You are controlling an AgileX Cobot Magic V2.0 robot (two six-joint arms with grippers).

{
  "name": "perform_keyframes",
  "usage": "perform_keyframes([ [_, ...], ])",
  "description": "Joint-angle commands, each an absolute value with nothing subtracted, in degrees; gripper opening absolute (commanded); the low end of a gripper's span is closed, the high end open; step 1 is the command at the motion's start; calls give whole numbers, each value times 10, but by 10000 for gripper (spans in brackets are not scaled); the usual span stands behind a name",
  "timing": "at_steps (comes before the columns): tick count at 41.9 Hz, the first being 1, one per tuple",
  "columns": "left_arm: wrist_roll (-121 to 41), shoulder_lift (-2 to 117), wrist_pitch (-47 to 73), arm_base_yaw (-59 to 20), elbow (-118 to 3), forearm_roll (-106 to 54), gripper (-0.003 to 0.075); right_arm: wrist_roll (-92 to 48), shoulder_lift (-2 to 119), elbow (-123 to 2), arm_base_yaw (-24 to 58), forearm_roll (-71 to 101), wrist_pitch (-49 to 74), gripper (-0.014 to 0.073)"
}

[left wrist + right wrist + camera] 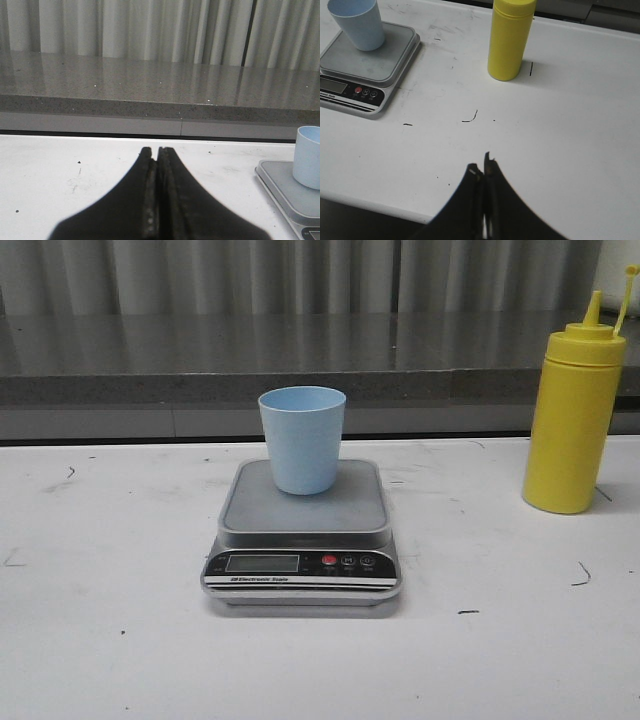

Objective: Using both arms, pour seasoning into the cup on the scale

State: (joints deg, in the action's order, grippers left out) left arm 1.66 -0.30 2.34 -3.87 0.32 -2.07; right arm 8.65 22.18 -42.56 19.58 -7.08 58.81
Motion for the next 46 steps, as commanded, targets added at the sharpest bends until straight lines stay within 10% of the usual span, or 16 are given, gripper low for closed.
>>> perform_keyframes([
  [1,18,-12,-25,-38,17,-26,-20,86,228,-443,195,-81,554,-66],
  [25,18,-12,-25,-38,17,-26,-20,84,204,-421,165,-80,540,-66],
  [46,18,-12,-25,-38,17,-26,-20,-52,18,-105,14,42,165,-67],
])
